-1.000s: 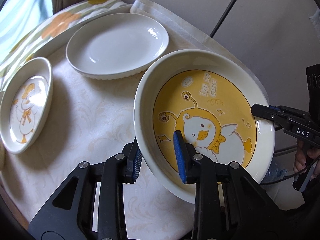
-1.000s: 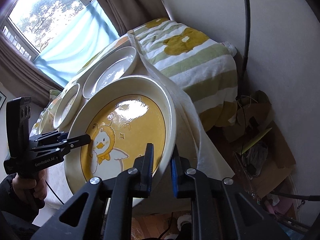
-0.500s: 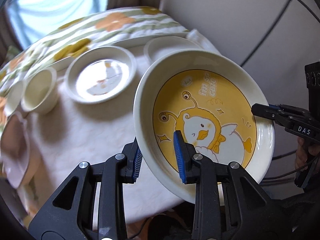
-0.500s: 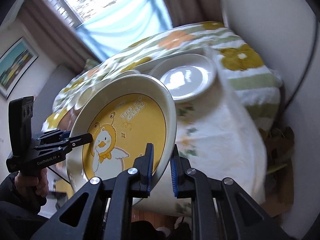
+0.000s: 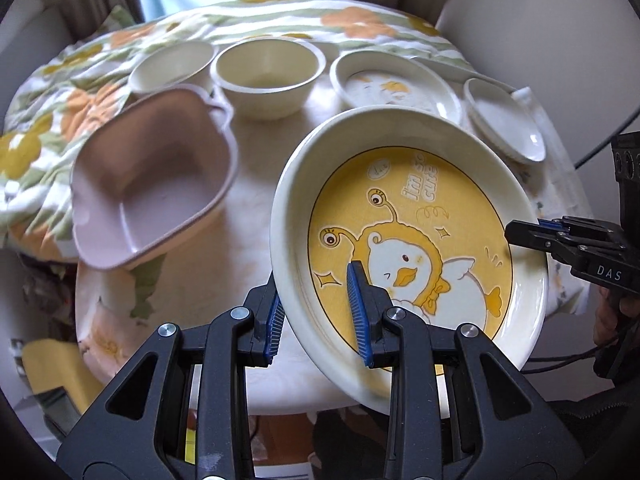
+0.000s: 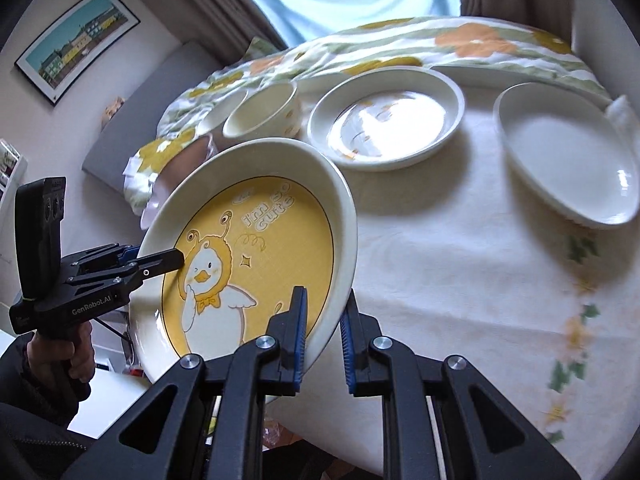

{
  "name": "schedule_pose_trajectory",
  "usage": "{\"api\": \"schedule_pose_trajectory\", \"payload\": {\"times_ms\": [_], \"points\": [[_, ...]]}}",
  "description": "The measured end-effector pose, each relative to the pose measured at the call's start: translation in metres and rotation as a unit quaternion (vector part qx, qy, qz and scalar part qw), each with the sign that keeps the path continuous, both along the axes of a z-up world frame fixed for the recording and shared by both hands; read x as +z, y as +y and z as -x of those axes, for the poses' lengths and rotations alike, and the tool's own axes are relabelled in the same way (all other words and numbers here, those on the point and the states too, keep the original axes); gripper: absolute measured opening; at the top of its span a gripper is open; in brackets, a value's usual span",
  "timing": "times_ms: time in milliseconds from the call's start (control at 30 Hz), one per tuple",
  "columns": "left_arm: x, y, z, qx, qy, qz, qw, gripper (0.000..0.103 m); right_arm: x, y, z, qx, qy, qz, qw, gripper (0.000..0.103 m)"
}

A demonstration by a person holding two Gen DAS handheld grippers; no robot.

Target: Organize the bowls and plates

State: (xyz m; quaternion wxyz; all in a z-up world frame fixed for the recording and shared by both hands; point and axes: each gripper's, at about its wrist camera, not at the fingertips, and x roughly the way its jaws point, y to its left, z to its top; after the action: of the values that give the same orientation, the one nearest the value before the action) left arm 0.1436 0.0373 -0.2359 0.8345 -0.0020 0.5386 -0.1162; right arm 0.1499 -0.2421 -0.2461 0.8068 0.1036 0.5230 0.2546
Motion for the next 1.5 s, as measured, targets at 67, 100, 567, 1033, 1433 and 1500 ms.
{"api": "schedule_pose_trajectory", "payload": {"times_ms": [67, 100, 567, 1033, 1433, 1500], "points": [[-0.013, 0.013, -0.001, 0.008, 0.010, 0.003, 0.9999, 0.025, -0.010, 0.015, -0.001, 0.007, 0.007, 0.003, 1.000, 0.014], [-0.020, 0.018, -0.002, 0.011, 0.015, 0.003, 0.9998, 0.025, -0.015, 0.023, -0.002, 0.008, 0.010, 0.004, 1.000, 0.014], [-0.057, 0.049, -0.010, 0.003, 0.018, 0.015, 0.9997, 0.025, -0.037, 0.037, -0.005, 0.007, 0.004, 0.013, 1.000, 0.014], [-0.058, 0.030, -0.014, -0.016, 0.011, -0.027, 0.9995, 0.040, -0.033, 0.045, -0.005, 0.013, -0.004, 0.045, 0.999, 0.026], [-0.054, 0.011, 0.002, -0.002, -0.008, -0.062, 0.9980, 0.070, -0.028, 0.046, -0.002, 0.024, -0.010, 0.034, 0.999, 0.045], [-0.045, 0.010, 0.008, 0.014, -0.012, -0.064, 0.9978, 0.070, -0.021, 0.042, 0.000, 0.031, -0.016, 0.034, 0.999, 0.045]]}}
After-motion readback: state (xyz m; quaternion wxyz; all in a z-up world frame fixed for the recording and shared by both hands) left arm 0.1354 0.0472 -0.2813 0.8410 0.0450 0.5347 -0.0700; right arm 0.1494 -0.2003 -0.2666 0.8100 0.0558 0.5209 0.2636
